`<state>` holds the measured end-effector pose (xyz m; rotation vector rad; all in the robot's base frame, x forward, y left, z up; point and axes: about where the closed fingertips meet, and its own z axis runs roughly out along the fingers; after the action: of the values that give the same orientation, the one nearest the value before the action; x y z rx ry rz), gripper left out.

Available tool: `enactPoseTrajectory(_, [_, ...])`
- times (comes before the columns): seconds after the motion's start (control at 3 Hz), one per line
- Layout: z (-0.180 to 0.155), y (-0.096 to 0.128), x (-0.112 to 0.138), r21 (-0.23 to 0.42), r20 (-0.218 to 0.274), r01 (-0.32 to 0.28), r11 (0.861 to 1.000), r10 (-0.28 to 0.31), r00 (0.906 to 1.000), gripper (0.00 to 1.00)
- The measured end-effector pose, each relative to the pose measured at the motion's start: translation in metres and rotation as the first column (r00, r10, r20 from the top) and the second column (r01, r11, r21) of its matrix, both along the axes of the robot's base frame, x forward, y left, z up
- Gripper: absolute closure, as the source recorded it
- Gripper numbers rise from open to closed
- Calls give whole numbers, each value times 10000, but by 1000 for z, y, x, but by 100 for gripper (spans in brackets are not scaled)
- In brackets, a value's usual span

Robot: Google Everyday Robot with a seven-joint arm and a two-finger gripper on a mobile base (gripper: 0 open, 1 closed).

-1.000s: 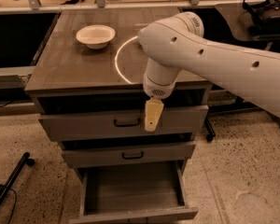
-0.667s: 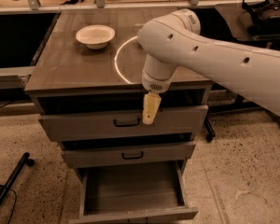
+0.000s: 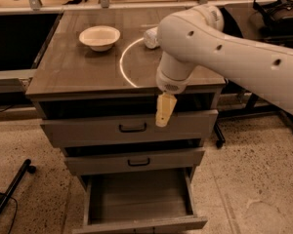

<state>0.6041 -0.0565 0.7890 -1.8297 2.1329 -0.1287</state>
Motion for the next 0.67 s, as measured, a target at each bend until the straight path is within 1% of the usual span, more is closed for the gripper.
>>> enactPoseTrajectory(0.33, [26,-17,-1,352,585,23,9994,-43,9983,0])
enactPoseTrajectory(0.67, [49,-30,-2,568,1027,-46,9984,-12,9947,0])
